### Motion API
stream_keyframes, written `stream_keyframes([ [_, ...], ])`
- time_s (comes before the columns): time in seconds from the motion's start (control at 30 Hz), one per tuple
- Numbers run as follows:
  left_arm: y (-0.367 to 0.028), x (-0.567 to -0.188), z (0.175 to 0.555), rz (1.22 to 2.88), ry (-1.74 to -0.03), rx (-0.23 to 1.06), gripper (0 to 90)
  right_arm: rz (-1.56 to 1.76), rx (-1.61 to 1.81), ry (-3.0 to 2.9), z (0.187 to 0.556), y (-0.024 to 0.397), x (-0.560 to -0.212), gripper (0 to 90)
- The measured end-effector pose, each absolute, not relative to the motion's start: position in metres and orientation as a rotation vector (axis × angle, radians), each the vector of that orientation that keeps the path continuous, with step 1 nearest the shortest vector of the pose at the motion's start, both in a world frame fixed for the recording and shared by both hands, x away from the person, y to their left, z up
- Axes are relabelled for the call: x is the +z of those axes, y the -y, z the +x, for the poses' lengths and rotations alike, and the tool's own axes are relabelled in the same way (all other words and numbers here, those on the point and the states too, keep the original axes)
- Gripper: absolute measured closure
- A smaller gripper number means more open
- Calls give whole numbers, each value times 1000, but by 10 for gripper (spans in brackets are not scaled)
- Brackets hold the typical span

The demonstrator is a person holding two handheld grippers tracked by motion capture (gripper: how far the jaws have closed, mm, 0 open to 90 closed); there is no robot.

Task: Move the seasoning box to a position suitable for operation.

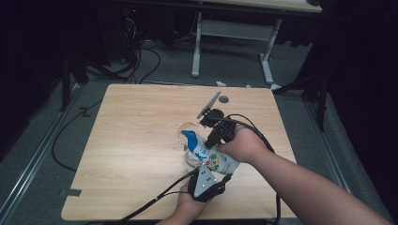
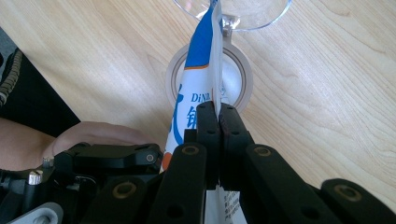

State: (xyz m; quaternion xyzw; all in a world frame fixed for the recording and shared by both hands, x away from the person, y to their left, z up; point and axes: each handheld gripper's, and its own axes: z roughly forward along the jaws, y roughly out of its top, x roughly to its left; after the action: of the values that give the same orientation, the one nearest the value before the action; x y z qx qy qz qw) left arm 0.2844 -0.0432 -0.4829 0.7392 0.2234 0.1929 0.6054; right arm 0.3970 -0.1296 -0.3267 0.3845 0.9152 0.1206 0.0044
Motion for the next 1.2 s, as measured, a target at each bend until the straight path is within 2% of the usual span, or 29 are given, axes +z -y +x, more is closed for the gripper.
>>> stream_keyframes([
  [1.2,42,-481,287,1704,-525,451,560,1198,385,-2859,399,127,-326,892],
])
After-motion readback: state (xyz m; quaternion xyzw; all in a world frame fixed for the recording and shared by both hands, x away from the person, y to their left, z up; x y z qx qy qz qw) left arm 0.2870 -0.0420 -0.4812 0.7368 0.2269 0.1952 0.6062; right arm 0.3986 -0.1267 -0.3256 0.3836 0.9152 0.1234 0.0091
